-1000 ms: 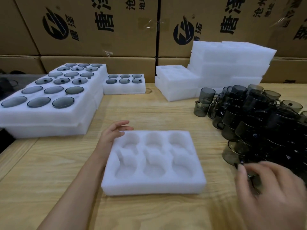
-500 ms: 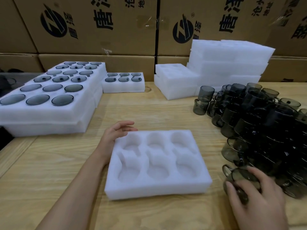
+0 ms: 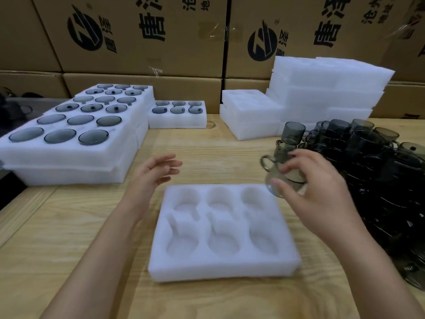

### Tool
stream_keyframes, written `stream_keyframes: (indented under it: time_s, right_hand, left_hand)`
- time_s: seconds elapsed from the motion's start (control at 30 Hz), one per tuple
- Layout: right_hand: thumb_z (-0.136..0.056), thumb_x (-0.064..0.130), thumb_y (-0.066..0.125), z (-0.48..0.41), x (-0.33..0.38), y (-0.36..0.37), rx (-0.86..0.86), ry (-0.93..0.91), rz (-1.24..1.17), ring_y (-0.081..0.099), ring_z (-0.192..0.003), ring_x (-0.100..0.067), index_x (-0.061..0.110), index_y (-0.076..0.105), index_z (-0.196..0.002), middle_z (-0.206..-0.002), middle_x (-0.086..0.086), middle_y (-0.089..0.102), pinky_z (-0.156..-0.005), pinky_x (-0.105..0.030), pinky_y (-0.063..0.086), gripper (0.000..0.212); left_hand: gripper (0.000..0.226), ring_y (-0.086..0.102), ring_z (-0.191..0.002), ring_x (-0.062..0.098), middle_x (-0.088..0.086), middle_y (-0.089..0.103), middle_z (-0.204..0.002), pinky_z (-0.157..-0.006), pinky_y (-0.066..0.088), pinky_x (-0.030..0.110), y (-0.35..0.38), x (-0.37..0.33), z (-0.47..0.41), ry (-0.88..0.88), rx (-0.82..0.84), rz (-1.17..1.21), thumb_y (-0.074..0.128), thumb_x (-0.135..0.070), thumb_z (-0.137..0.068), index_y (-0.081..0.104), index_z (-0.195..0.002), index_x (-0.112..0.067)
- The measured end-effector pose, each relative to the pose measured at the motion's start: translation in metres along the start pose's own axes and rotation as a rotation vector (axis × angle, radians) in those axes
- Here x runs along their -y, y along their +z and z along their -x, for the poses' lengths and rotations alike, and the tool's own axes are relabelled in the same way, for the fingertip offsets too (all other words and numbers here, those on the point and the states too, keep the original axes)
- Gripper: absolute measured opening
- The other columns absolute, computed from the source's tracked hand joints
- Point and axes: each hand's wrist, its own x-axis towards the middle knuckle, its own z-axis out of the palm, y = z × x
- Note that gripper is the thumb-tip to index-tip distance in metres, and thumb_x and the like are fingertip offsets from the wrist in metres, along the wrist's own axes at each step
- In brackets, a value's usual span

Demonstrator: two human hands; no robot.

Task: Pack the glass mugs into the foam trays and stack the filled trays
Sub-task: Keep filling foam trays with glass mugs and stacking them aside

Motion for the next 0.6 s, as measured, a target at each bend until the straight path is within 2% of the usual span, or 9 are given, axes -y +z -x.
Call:
stream_keyframes:
  time_s: [0.07, 0.13, 0.2, 0.27, 0.33, 0.4, 0.47, 0.53, 0.6]
  right_hand:
    - [-0.075, 0.019, 0.074, -0.018, 0.013, 0.005, 0.187, -0.101, -0.135, 0.049, -0.097, -0.001, 0.028, 0.058, -0.089, -0.105, 0.022, 0.05, -0.087, -0.015, 0.033, 0.024]
    - [-0.076, 0.021, 0.073, -0.029, 0.02, 0.014, 0.331, -0.116, -0.245, 0.05, -0.097, 0.003, 0.037, 0.053, -0.089, -0.103, 0.026, 0.052, -0.083, -0.007, 0.035, 0.029]
    - [-0.075, 0.026, 0.074, -0.033, 0.02, 0.023, 0.353, -0.081, -0.299, 0.051, -0.094, 0.002, 0.043, 0.05, -0.088, -0.1, 0.027, 0.056, -0.08, -0.007, 0.037, 0.032]
    - [-0.072, 0.03, 0.076, -0.032, 0.016, 0.03, 0.298, -0.041, -0.352, 0.053, -0.09, 0.002, 0.042, 0.053, -0.089, -0.097, 0.027, 0.058, -0.075, -0.006, 0.038, 0.03]
    - [-0.069, 0.034, 0.077, -0.029, 0.008, 0.035, 0.222, 0.019, -0.4, 0.053, -0.087, 0.002, 0.038, 0.056, -0.091, -0.097, 0.023, 0.06, -0.072, -0.004, 0.037, 0.031]
    - [-0.067, 0.036, 0.078, -0.027, -0.001, 0.038, 0.134, 0.083, -0.401, 0.052, -0.084, 0.002, 0.036, 0.055, -0.09, -0.098, 0.018, 0.057, -0.069, -0.005, 0.036, 0.033]
    - [-0.068, 0.038, 0.078, -0.023, -0.009, 0.04, 0.011, 0.186, -0.419, 0.05, -0.081, 0.002, 0.034, 0.052, -0.09, -0.096, 0.015, 0.055, -0.067, -0.008, 0.036, 0.034]
    - [-0.069, 0.042, 0.076, -0.019, -0.013, 0.041, -0.129, 0.296, -0.421, 0.048, -0.08, 0.001, 0.028, 0.048, -0.095, -0.094, 0.012, 0.052, -0.065, -0.007, 0.035, 0.04]
    - [-0.069, 0.044, 0.075, -0.015, -0.013, 0.045, -0.167, 0.345, -0.42, 0.048, -0.079, -0.001, 0.026, 0.046, -0.1, -0.093, 0.008, 0.05, -0.065, -0.009, 0.037, 0.046]
  left_hand:
    - [0.03, 0.067, -0.088, 0.012, -0.002, 0.073, -0.097, -0.087, 0.044, 0.031, 0.005, -0.016, -0.004, 0.034, 0.031, -0.068, 0.044, 0.002, -0.093, 0.062, -0.107, -0.018]
    - [0.026, 0.067, -0.099, 0.013, -0.001, 0.072, -0.106, -0.09, 0.045, 0.029, 0.018, -0.033, -0.006, 0.022, 0.185, -0.137, 0.054, -0.011, -0.092, 0.061, -0.114, -0.021]
    - [0.039, 0.065, -0.106, 0.012, -0.003, 0.07, -0.113, -0.091, 0.049, 0.024, 0.037, -0.046, -0.005, -0.015, 0.387, -0.239, 0.061, -0.024, -0.083, 0.057, -0.122, -0.024]
    - [0.051, 0.063, -0.11, 0.011, 0.001, 0.067, -0.118, -0.093, 0.049, 0.022, 0.058, -0.052, -0.001, -0.044, 0.529, -0.314, 0.069, -0.025, -0.08, 0.053, -0.128, -0.024]
    - [0.056, 0.06, -0.112, 0.011, 0.006, 0.061, -0.126, -0.095, 0.049, 0.024, 0.074, -0.053, 0.001, -0.025, 0.562, -0.351, 0.074, -0.021, -0.081, 0.049, -0.132, -0.025]
    - [0.063, 0.056, -0.116, 0.007, -0.002, 0.052, -0.134, -0.097, 0.048, 0.027, 0.081, -0.053, 0.002, 0.089, 0.507, -0.442, 0.076, -0.018, -0.08, 0.044, -0.132, -0.034]
    - [0.068, 0.051, -0.117, 0.001, -0.011, 0.047, -0.135, -0.095, 0.044, 0.022, 0.083, -0.053, 0.003, 0.222, 0.49, -0.582, 0.075, -0.026, -0.073, 0.041, -0.129, -0.042]
    - [0.073, 0.05, -0.113, -0.002, -0.014, 0.047, -0.132, -0.091, 0.042, 0.016, 0.089, -0.05, 0.007, 0.282, 0.561, -0.711, 0.078, -0.031, -0.07, 0.04, -0.131, -0.042]
    - [0.083, 0.049, -0.11, -0.005, -0.02, 0.047, -0.13, -0.09, 0.039, 0.009, 0.103, -0.042, 0.012, 0.306, 0.626, -0.836, 0.083, -0.037, -0.069, 0.037, -0.138, -0.038]
